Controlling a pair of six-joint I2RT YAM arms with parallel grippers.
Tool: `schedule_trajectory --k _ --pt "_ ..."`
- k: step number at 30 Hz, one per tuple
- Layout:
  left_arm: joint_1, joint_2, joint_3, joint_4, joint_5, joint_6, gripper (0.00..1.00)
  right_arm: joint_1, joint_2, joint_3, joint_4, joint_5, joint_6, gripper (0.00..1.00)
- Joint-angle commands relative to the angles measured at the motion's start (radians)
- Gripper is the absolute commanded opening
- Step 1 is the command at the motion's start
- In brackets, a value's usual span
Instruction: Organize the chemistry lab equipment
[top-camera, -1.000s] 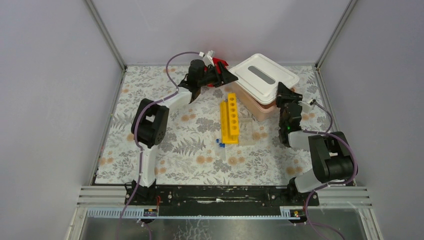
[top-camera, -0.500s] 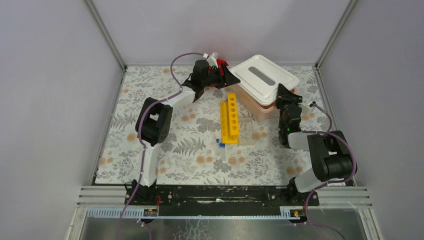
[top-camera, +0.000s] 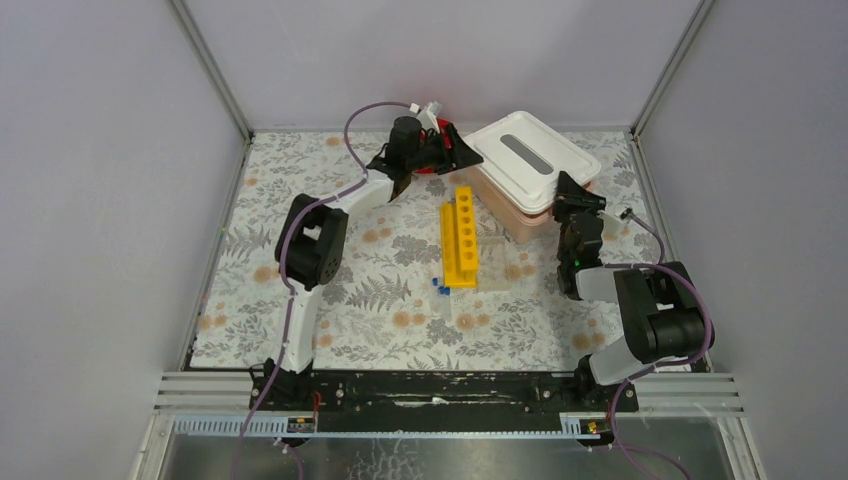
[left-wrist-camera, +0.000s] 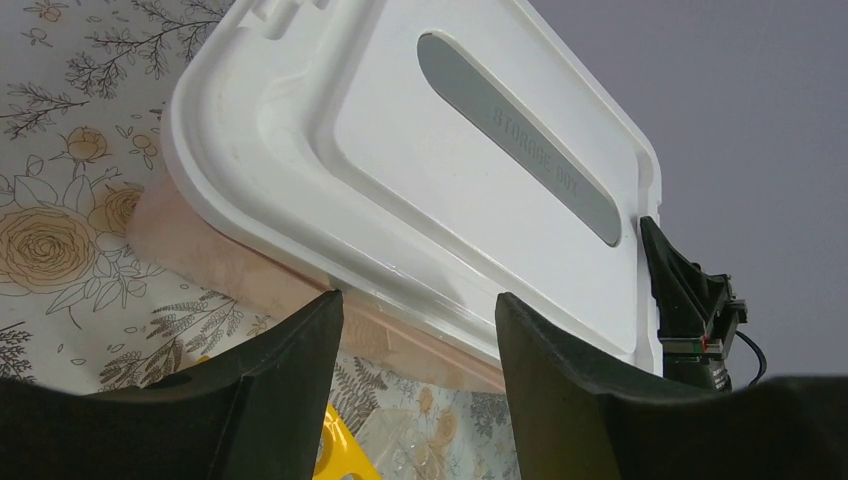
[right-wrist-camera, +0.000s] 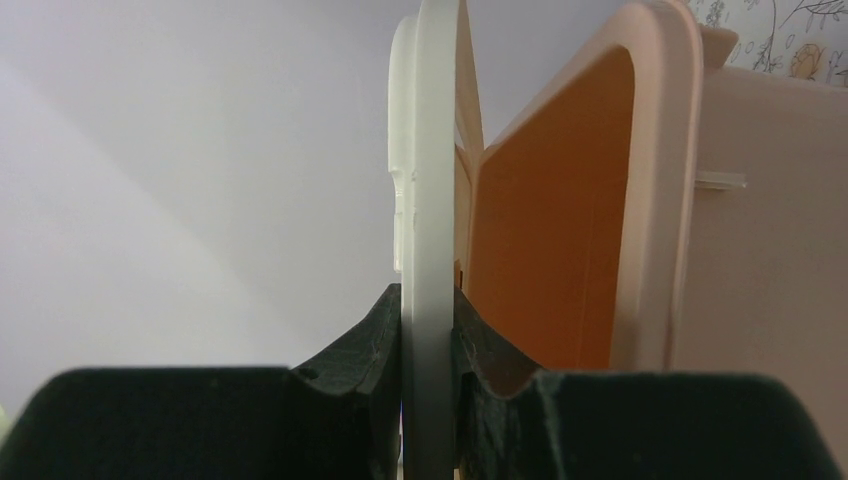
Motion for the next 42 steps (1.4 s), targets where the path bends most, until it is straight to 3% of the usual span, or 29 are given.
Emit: schedule_trajectory --k 1,11,21,42 --pt "-0.012 0.026 0.048 -0.022 -0.014 0.027 0.65 0.006 -0.02 -0.012 0.052 0.053 -0.012 0.22" --pt "-0.014 0.034 0.051 -0.034 -0.015 0.032 0.65 0.006 -0.037 -0.04 0.042 0.045 -0.024 0.4" --pt "-0.017 0.047 0.079 -0.061 -0.015 0.039 0.64 0.006 -0.074 -0.056 0.007 0.035 -0.043 0.45" --pt "-0.023 0.062 0.116 -0.104 -0.018 0.052 0.63 0.006 -0.217 -0.106 -0.1 0.046 -0.106 0.45"
